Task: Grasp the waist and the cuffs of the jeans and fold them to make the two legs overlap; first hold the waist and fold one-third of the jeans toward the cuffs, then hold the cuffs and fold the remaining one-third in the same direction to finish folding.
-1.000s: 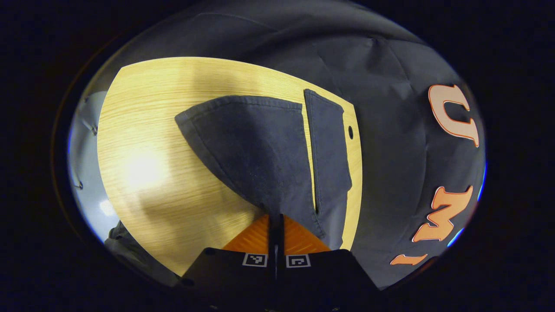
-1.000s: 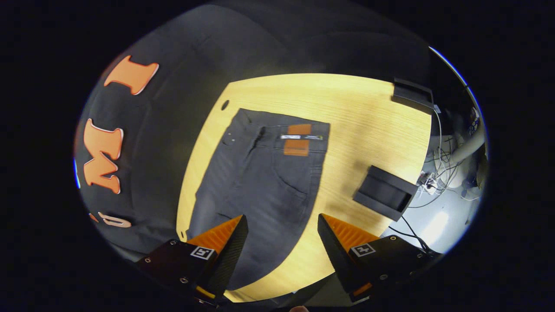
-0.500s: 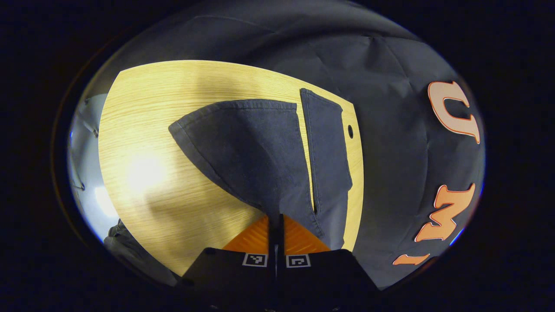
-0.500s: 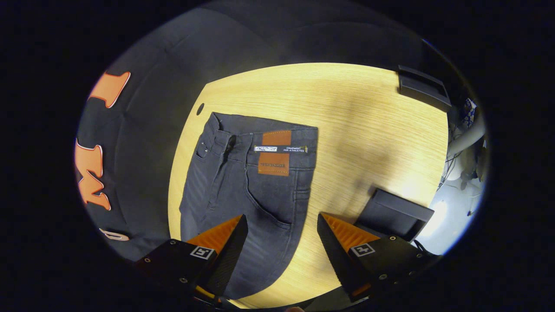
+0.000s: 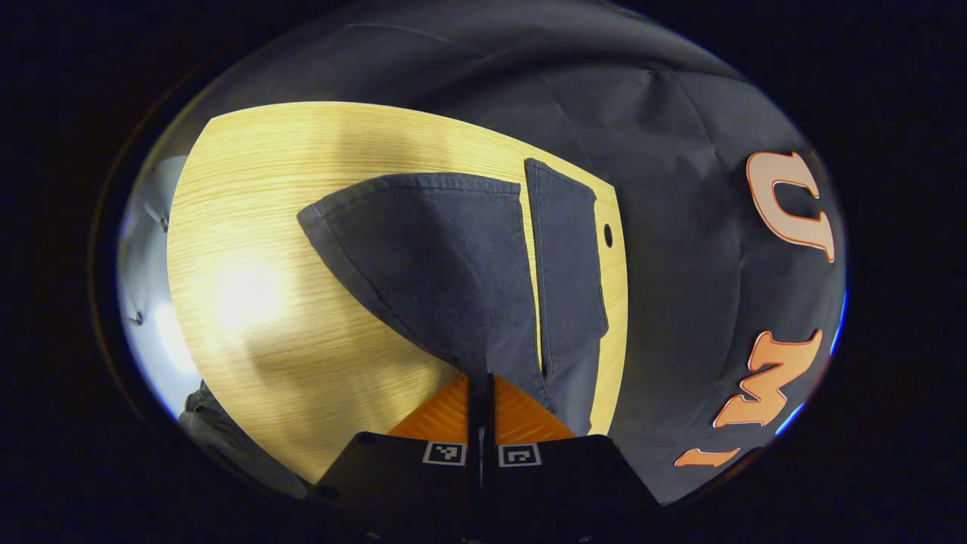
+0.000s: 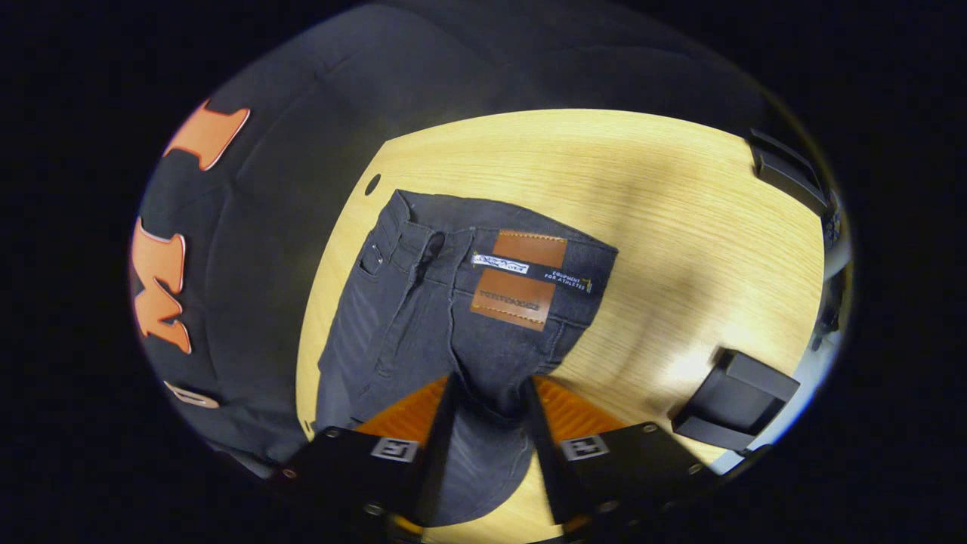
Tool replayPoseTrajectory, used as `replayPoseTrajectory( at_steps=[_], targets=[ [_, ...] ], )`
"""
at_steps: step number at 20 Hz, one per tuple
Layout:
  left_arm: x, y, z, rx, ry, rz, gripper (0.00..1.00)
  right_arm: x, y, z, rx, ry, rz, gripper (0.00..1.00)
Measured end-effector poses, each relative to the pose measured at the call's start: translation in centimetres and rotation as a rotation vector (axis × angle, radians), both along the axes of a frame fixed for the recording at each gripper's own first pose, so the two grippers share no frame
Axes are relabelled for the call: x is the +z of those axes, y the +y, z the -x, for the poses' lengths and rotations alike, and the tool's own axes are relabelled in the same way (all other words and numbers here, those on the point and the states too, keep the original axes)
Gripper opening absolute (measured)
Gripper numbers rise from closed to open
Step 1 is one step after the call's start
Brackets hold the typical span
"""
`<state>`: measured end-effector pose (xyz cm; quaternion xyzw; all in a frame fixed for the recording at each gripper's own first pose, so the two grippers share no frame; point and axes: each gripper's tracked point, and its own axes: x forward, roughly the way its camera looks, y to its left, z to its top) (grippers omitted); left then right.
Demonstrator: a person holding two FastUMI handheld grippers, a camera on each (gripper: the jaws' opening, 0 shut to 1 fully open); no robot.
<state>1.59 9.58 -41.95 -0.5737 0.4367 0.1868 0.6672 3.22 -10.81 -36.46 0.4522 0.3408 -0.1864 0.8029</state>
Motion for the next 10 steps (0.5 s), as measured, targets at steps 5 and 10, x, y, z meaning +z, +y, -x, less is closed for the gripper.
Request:
replayPoseTrajectory(
  at_steps=[5,10],
  targets=[
    [0.1,0.1,0.0,-0.018,-0.017,-0.019,0.01,0.9,0.0,0.3,0.028,-0.029,-0.016,0.08],
    [2.5,0.3,-0.2,-0.021,-0.035,-0.051,0.01,3.1,0.3,-0.2,0.091,-0.100,-0.063,0.08]
  ],
)
